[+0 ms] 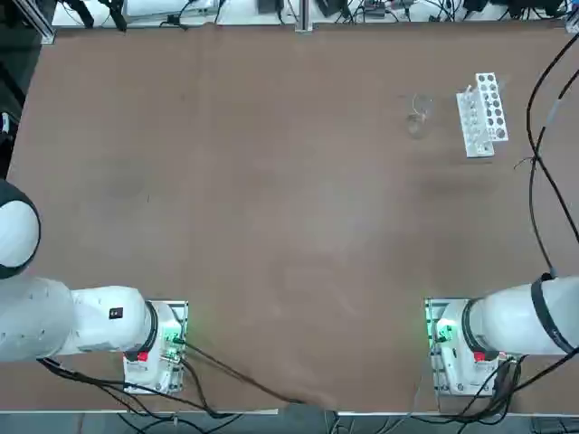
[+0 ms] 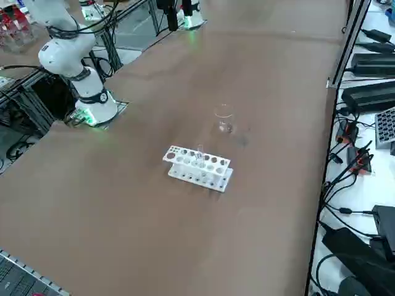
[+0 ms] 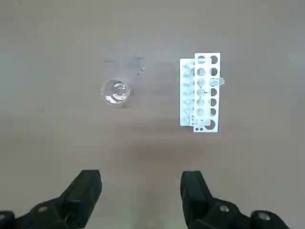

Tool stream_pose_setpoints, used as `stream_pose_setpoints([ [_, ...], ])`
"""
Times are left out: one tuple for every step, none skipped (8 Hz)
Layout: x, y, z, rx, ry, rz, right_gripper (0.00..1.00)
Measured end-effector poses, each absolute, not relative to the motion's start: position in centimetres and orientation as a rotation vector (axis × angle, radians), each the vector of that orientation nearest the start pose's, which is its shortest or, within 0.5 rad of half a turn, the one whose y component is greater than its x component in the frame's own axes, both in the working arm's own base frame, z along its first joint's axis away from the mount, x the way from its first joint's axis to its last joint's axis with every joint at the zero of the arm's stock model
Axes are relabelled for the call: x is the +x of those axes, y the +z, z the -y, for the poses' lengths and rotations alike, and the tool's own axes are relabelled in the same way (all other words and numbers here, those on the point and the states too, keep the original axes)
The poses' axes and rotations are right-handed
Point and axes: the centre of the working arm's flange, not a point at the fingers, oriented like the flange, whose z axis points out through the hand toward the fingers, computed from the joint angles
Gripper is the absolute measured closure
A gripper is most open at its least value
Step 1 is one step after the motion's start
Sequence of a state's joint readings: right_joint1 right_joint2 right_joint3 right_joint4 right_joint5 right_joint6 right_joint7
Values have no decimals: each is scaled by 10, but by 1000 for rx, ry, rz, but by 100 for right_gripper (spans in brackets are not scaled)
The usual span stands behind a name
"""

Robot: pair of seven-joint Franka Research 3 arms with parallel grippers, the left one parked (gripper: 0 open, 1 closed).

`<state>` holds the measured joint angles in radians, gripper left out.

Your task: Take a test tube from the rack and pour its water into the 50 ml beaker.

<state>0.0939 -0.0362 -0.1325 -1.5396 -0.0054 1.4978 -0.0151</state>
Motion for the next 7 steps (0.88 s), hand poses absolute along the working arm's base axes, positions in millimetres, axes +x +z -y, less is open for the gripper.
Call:
stream_pose_setpoints([
  [536,652,23,-3146,9,-38,1],
  [536,652,24,-3152,9,-39,1],
  [536,651,24,-3153,13,-38,1],
  [539,648,24,-3168,22,-40,1],
  [546,641,26,-3205,14,-77,1],
  [559,631,26,-3240,-30,-143,1],
  [576,615,22,-3269,-70,-225,1],
])
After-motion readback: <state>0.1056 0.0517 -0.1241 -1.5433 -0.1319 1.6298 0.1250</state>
